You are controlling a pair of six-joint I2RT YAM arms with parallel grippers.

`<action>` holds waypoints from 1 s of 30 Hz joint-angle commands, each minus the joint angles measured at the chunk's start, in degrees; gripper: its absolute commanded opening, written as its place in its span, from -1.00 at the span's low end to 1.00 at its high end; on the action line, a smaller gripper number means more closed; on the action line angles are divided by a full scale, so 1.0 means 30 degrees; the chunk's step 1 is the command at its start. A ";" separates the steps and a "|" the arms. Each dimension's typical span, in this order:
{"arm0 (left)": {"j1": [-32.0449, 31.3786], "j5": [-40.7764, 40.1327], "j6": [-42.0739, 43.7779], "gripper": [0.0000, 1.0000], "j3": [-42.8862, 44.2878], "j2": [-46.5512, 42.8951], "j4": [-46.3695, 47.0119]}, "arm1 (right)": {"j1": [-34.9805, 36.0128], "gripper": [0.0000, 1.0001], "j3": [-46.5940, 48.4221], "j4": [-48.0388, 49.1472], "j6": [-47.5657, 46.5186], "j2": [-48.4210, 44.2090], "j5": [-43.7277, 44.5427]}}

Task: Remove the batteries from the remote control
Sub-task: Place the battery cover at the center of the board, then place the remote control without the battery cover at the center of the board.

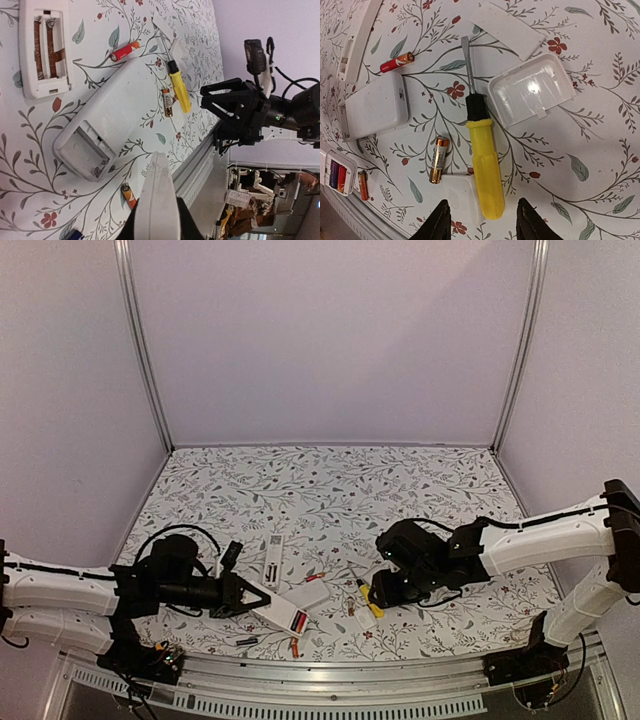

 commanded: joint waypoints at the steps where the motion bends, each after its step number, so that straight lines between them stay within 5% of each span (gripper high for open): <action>1: -0.0554 -0.0654 -0.0835 -1.00 -0.0644 0.0364 0.1943 | 0.0214 -0.15 0.0368 -0.0020 0.0396 0.0701 0.0265; 30: -0.0733 -0.0502 -0.0026 -1.00 0.0923 0.4797 0.4113 | 0.0541 -0.38 0.1495 -0.0337 0.0849 0.3294 0.1499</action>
